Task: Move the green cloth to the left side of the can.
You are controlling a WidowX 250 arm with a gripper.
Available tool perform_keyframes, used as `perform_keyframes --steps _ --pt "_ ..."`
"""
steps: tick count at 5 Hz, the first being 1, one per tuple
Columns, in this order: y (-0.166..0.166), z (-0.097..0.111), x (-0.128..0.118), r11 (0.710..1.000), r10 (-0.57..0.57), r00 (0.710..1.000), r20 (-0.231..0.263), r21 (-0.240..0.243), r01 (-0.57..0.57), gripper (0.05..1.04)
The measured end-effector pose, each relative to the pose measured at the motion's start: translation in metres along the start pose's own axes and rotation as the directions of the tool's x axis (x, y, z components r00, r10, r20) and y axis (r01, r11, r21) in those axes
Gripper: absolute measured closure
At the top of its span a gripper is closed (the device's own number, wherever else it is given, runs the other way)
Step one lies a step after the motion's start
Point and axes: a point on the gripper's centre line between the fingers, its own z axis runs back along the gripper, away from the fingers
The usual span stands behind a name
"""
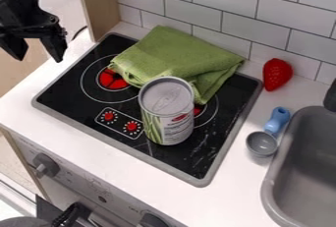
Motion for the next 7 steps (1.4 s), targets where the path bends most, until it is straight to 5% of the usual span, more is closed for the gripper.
perform_keyframes --steps 1,3,5,6,7 --pt "-0.003 -0.006 -0.004 1.0 0.006 1.0 -0.023 -0.005 -0.006 0.084" --pt "-0.044 -0.025 0.02 0.995 0.074 0.996 -0.041 0.064 -0.072 0.084" --pt "-0.085 -0.031 0.039 1.0 0.021 1.0 0.015 0.012 -0.021 0.095" --pt "-0.105 -0.031 0.048 0.999 -0.029 0.997 0.072 -0.038 0.032 0.185" --pt "-0.12 -0.032 0.052 0.998 -0.007 0.997 0.075 -0.063 0.011 0.472"
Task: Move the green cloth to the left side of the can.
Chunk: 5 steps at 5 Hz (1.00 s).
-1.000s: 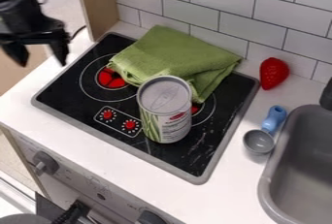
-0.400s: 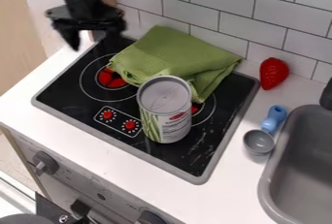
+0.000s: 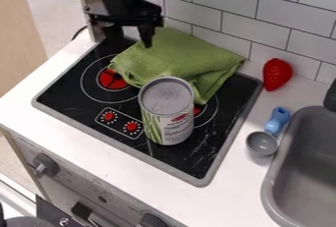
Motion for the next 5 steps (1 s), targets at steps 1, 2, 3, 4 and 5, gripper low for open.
perform_keyframes --steps 1,2,3,4,5 --pt "-0.018 -0.008 0.003 1.0 -0.003 1.0 -0.027 0.004 0.003 0.76" --pt "-0.029 -0.026 0.001 1.0 -0.012 0.997 -0.074 -0.005 0.012 0.954" --pt "-0.03 -0.042 0.002 1.0 0.022 0.996 -0.086 0.018 -0.02 1.031" --pt "-0.019 -0.044 0.0 0.997 0.077 0.992 -0.101 0.041 -0.073 1.031" --pt "0.006 -0.043 0.002 0.987 0.136 0.981 -0.136 0.105 -0.123 1.031"
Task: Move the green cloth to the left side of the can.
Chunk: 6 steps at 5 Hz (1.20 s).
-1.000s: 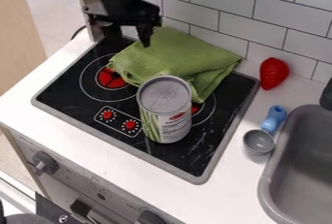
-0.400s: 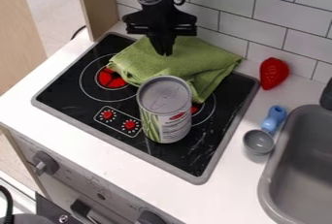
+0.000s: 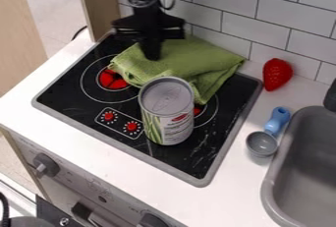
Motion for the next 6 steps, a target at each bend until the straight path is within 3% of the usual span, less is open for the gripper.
perform_keyframes --steps 1,2,3,4,5,6 --pt "0.021 0.0 0.007 0.996 0.071 0.997 0.032 0.048 -0.073 1.031" --pt "0.037 -0.001 0.011 0.997 0.071 0.996 0.048 0.04 -0.073 1.031" --pt "0.052 -0.003 0.002 0.999 0.041 0.999 0.021 0.032 -0.042 1.031" --pt "0.069 0.007 -0.006 0.999 0.022 0.999 0.044 0.023 -0.023 1.031" --pt "0.083 0.008 -0.022 1.0 -0.014 1.0 0.022 0.019 0.014 1.031" --pt "0.096 0.01 -0.03 0.999 -0.031 0.999 0.037 0.037 0.029 1.031"
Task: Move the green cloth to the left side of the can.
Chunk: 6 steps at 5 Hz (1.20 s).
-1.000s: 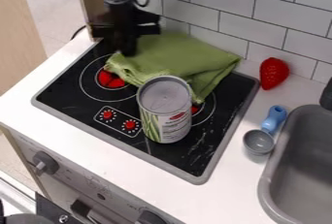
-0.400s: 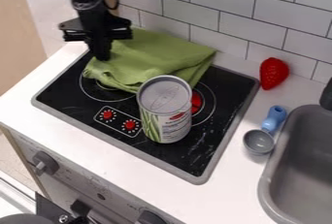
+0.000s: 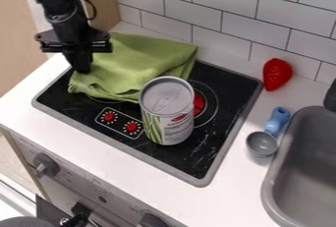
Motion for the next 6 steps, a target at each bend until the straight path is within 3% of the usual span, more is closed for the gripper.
perform_keyframes --steps 2,3,4,5,6 --pt "0.021 -0.011 -0.018 0.994 -0.049 0.999 0.009 0.1 0.048 1.031" --pt "0.029 -0.01 -0.033 0.987 -0.005 1.0 -0.008 0.158 0.006 1.031" --pt "0.043 -0.004 -0.053 0.984 0.018 0.998 -0.06 0.178 -0.007 1.031" --pt "0.057 0.005 -0.073 0.988 0.024 0.989 -0.147 0.156 0.0 1.031" --pt "0.064 0.013 -0.074 0.992 0.054 0.983 -0.176 0.118 -0.033 1.011"
